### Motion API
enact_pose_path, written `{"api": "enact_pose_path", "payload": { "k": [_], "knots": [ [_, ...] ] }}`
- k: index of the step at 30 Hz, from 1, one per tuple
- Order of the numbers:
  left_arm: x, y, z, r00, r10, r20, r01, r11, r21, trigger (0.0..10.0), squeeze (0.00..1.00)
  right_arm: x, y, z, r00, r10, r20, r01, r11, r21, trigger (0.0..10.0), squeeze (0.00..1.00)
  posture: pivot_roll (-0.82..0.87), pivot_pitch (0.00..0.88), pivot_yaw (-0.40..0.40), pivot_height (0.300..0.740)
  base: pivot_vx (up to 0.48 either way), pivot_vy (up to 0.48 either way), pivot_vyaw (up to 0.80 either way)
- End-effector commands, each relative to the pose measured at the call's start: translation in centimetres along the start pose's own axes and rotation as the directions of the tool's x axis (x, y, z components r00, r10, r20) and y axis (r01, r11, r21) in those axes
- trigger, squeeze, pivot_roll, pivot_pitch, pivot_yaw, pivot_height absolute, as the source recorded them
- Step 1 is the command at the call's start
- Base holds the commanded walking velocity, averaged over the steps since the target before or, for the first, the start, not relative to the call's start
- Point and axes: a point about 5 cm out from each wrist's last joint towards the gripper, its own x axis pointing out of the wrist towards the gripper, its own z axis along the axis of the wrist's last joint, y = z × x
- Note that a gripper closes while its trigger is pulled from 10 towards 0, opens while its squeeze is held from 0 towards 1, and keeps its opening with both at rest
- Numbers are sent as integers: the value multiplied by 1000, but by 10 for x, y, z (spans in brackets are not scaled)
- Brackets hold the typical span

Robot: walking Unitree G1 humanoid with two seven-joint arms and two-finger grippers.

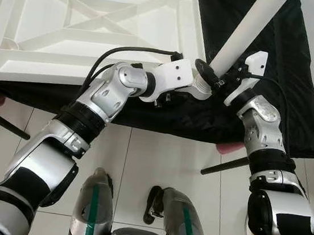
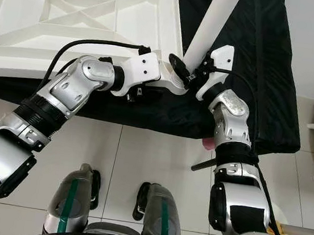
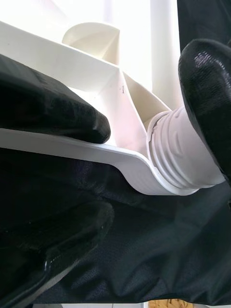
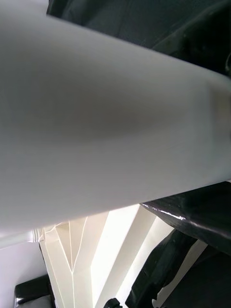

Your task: Building children table

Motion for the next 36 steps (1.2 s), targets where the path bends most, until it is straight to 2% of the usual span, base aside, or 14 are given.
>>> {"api": "enact_pose_path", "payload": {
  "k": [1, 8, 9, 15, 22, 29, 36],
  "knots": [
    [3, -5, 0, 998, -63, -5, 63, 998, 4, 10000, 0, -5, -6, -2, 1000, -9, -3, 9, 1000, 12, 0, 0, 31, 38, -56, 740, 0, 0, 0],
    [4, -6, 0, 998, -67, -3, 67, 998, 3, 10000, 0, -7, -7, -5, 1000, -3, -4, 3, 1000, 10, 0, 0, 31, 41, -59, 740, 0, 0, 0],
    [4, -6, 0, 998, -68, -4, 68, 998, 3, 10000, 0, -7, -6, -6, 1000, -9, -16, 9, 1000, 6, 10000, 0, 31, 39, -59, 740, 0, 0, 0],
    [3, -7, -1, 998, -70, -5, 70, 998, 2, 10000, 0, -7, -5, -8, 999, -37, -17, 38, 999, 22, 10000, 0, 36, 35, -61, 740, 0, 0, 0],
    [3, -9, -2, 997, -75, -7, 75, 997, 4, 10000, 0, -5, -1, -9, 992, -128, -3, 128, 991, 28, 10000, 0, 35, 30, -58, 740, 0, 0, 0],
    [4, -10, -1, 996, -85, -5, 85, 996, 11, 10000, 0, -8, 2, -15, 963, -269, -5, 268, 962, 48, 10000, 0, 32, 24, -53, 740, 0, 0, 0],
    [5, -10, 0, 996, -89, -6, 89, 996, 14, 10000, 0, -8, 8, -16, 942, -335, 9, 333, 940, 73, 10000, 0, 32, 25, -54, 740, 0, 0, 0]
  ]
}}
